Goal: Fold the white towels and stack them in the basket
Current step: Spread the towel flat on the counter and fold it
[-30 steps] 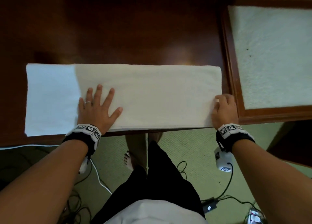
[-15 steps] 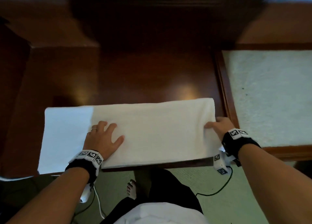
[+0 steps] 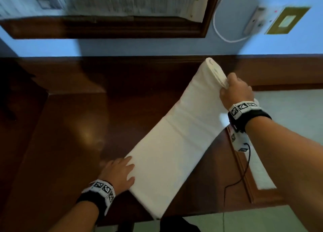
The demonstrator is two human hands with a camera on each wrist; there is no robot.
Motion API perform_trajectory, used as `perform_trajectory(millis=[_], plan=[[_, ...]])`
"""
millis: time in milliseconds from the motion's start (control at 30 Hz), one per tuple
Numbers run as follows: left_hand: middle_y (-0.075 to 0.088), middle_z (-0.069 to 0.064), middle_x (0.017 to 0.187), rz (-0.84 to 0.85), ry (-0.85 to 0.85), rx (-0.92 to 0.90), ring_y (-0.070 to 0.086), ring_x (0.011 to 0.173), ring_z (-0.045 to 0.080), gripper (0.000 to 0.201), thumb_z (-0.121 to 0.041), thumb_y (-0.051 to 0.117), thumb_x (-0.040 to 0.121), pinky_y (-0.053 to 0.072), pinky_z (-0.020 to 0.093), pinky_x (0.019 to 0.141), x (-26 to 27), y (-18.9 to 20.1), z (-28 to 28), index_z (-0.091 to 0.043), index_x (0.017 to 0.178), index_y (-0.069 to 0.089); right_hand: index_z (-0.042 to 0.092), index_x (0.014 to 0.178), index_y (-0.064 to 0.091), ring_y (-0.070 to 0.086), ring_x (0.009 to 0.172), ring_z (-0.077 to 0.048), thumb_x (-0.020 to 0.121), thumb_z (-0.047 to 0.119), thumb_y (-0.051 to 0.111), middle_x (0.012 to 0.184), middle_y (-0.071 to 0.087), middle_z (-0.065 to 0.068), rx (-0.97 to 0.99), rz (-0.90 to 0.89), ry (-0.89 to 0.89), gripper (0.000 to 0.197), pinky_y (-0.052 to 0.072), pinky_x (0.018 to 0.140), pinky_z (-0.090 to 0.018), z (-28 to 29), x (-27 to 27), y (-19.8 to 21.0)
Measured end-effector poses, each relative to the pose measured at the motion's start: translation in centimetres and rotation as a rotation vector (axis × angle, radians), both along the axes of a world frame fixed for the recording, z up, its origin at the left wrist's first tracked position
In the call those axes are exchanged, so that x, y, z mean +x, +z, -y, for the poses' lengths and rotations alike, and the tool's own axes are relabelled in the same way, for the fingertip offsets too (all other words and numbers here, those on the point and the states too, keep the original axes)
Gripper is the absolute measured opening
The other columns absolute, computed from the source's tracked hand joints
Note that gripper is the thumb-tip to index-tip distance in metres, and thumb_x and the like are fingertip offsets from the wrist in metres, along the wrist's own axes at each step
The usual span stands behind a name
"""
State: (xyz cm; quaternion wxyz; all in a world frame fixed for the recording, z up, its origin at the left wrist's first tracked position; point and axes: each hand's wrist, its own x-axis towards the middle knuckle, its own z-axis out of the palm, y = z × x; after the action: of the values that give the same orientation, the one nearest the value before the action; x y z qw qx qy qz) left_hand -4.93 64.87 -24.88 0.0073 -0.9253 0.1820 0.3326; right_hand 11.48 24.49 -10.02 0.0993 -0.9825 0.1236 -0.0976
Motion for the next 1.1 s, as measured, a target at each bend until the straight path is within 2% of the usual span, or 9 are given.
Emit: perform_trajectory(millis=[167, 267, 367, 500, 567, 633, 733, 900, 1100], plan=[[0.064, -0.004, 0.128, 0.112, -0.157, -0.065, 0.061, 0.115, 0.023, 0.087, -0.066, 0.009, 0.070, 0.046, 0.037, 0.097, 2.6, 2.2, -1.0, -0.027, 0.124, 0.066, 0.018, 0.099, 0.044, 0.059, 0.067, -0.040, 0.089, 0.020, 0.052, 0.081, 0.056, -0.009, -0.109, -0.007, 0.162, 0.013, 0.042, 0.058, -0.038, -7.0, -3.4, 0.3], [0.067, -0.004, 0.118, 0.221, -0.168, -0.146, 0.062, 0.111, 0.022, 0.077, -0.062, 0.013, 0.078, 0.046, 0.038, 0.094, 4.6, 4.0, -3.2, -0.028, 0.122, 0.066, 0.016, 0.102, 0.055, 0.060, 0.057, -0.038, 0.080, 0.019, 0.060, 0.078, 0.061, -0.009, -0.210, 0.014, 0.249, 0.022, 0.035, 0.050, -0.034, -11.7, -7.0, -1.5], [0.069, -0.004, 0.113, 0.343, -0.145, -0.193, 0.065, 0.105, 0.023, 0.051, -0.051, 0.036, 0.090, 0.049, 0.039, 0.089, 6.5, 4.8, -5.9, -0.026, 0.122, 0.068, 0.019, 0.099, 0.053, 0.059, 0.049, -0.032, 0.076, 0.021, 0.052, 0.071, 0.061, -0.006, -0.240, 0.041, 0.328, 0.023, 0.026, 0.045, -0.027, -16.4, -11.5, -4.7], [0.070, -0.003, 0.090, 0.479, -0.272, -0.273, 0.068, 0.078, 0.023, 0.041, -0.044, 0.044, 0.083, 0.055, 0.036, 0.064, 7.2, 5.5, -7.0, -0.022, 0.101, 0.074, 0.021, 0.095, 0.049, 0.058, 0.054, -0.030, 0.061, 0.018, 0.075, 0.074, 0.059, -0.004, -0.177, -0.102, 0.367, 0.042, 0.025, 0.042, -0.027, -21.4, -17.5, -10.5], [0.066, -0.001, 0.091, 0.539, -0.373, -0.346, 0.065, 0.077, 0.025, 0.038, -0.041, 0.045, 0.080, 0.053, 0.036, 0.061, 6.6, 5.1, -6.2, -0.021, 0.099, 0.071, 0.019, 0.096, 0.047, 0.060, 0.064, -0.030, 0.053, 0.018, 0.081, 0.084, 0.060, -0.005, -0.181, -0.192, 0.350, 0.055, 0.036, 0.041, -0.031, -22.9, -20.5, -13.4], [0.065, 0.002, 0.104, 0.543, -0.498, -0.352, 0.064, 0.088, 0.028, 0.038, -0.039, 0.051, 0.077, 0.052, 0.038, 0.067, 5.8, 4.2, -4.9, -0.019, 0.105, 0.068, 0.017, 0.103, 0.051, 0.064, 0.087, -0.034, 0.051, 0.018, 0.080, 0.109, 0.062, -0.010, -0.176, -0.303, 0.242, 0.060, 0.052, 0.056, -0.039, -23.1, -23.1, -15.7], [0.061, 0.008, 0.132, 0.427, -0.677, -0.242, 0.060, 0.114, 0.033, 0.060, -0.042, 0.071, 0.069, 0.052, 0.043, 0.082, 4.4, 1.5, -3.2, -0.019, 0.124, 0.062, 0.013, 0.122, 0.059, 0.057, 0.121, -0.042, 0.054, 0.012, 0.072, 0.139, 0.053, -0.020, -0.136, -0.448, 0.097, 0.069, 0.057, 0.075, -0.046, -22.0, -26.5, -16.9], [0.057, 0.011, 0.139, 0.308, -0.737, -0.191, 0.057, 0.122, 0.036, 0.073, -0.040, 0.078, 0.065, 0.049, 0.046, 0.088, 4.1, -1.9, -0.5, -0.019, 0.132, 0.058, 0.010, 0.134, 0.056, 0.050, 0.130, -0.044, 0.054, -0.002, 0.070, 0.146, 0.047, -0.023, -0.025, -0.456, 0.134, 0.082, 0.055, 0.092, -0.051, -19.1, -27.4, -17.6], [0.066, 0.013, 0.099, 0.484, -0.766, -0.393, 0.063, 0.082, 0.035, 0.037, -0.011, 0.060, 0.068, 0.048, 0.041, 0.066, 6.0, -1.5, 2.3, -0.010, 0.105, 0.065, 0.006, 0.102, 0.063, 0.058, 0.111, -0.042, 0.061, -0.006, 0.063, 0.123, 0.059, -0.021, 0.041, -0.297, 0.021, 0.043, 0.056, 0.081, -0.052, -16.5, -25.5, -15.9]])
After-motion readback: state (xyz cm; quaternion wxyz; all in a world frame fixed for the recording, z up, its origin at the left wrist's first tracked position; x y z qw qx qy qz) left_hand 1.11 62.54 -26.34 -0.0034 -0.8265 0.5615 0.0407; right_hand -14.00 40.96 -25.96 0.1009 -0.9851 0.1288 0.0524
